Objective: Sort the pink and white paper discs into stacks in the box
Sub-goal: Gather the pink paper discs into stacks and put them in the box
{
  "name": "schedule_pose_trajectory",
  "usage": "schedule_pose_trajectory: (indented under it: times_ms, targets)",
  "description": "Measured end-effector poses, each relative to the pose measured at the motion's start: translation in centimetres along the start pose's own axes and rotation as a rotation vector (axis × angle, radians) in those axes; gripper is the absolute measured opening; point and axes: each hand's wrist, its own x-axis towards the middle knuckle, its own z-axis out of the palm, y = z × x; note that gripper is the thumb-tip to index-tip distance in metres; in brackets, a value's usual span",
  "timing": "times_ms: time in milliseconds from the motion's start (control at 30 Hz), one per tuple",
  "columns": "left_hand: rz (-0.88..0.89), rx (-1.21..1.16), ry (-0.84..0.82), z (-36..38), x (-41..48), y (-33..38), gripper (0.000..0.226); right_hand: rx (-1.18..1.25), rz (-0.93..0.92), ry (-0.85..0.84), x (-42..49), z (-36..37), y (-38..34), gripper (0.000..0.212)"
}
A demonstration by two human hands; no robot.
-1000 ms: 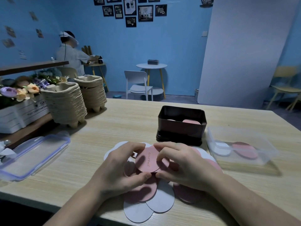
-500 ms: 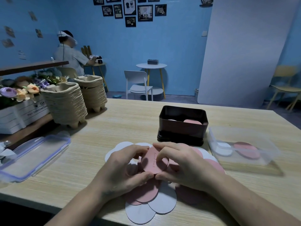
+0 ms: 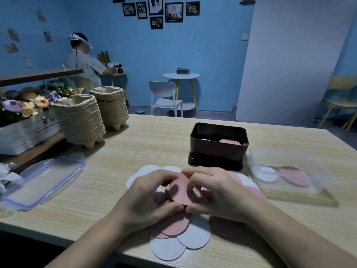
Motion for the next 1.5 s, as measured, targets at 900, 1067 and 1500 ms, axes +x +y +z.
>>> schedule_pose_trajectory:
  times_ms: [900,1067,1500]
  targets:
    - [-0.024,0.118,-0.039,-0.8,-0.4,0.4,0.027,0.058,0.122,-0.004,-1.0,-1.4,0.4,0.038]
    - [-0.068,0.081,-0.087,-1.4,-1.6,0.6,0.036,0.071,0.15,-0.016,-1.3,-1.6,0.3,0.039]
    - [-0.052,0.124,-0.193,-2.2,-2.6,1.9,0.058,0.057,0.149,-0.04,-1.3,-1.8,0.1,0.04]
